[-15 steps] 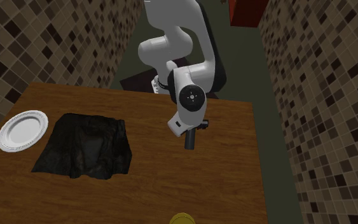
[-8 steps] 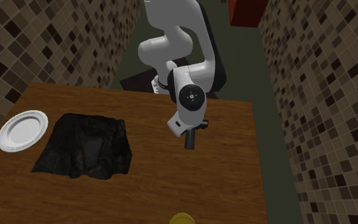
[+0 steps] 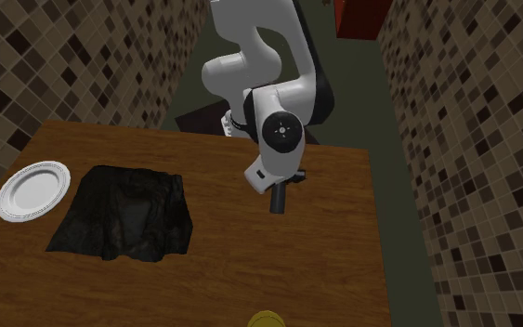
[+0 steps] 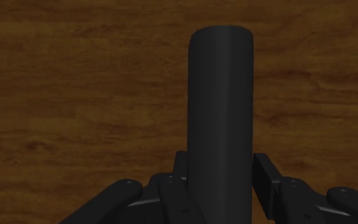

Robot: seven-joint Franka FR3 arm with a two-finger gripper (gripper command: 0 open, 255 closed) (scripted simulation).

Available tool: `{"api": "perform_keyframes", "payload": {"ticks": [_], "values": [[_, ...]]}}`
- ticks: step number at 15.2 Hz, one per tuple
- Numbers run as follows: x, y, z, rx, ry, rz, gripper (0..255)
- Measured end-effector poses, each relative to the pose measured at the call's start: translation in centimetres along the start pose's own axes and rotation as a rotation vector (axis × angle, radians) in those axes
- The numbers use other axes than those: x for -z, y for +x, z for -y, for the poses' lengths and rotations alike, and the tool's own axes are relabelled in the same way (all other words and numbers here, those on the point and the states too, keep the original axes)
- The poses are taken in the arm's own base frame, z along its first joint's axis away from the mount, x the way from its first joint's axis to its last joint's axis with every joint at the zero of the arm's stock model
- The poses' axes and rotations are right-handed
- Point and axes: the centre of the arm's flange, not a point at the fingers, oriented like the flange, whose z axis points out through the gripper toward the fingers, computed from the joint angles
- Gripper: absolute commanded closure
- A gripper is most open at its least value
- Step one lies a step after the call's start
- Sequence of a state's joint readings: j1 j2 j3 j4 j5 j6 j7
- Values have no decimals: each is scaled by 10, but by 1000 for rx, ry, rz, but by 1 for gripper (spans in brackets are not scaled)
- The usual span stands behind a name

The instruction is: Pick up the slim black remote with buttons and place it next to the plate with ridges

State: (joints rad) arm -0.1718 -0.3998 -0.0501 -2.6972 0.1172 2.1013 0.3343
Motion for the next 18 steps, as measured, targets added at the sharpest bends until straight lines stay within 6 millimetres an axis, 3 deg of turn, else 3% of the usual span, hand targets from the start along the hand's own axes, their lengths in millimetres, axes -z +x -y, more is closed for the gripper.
{"api": "perform_keyframes", "payload": {"ticks": [11, 18], "values": [[53, -12, 2, 0, 0, 0, 255], [58, -24, -75, -1, 0, 1, 255]]}}
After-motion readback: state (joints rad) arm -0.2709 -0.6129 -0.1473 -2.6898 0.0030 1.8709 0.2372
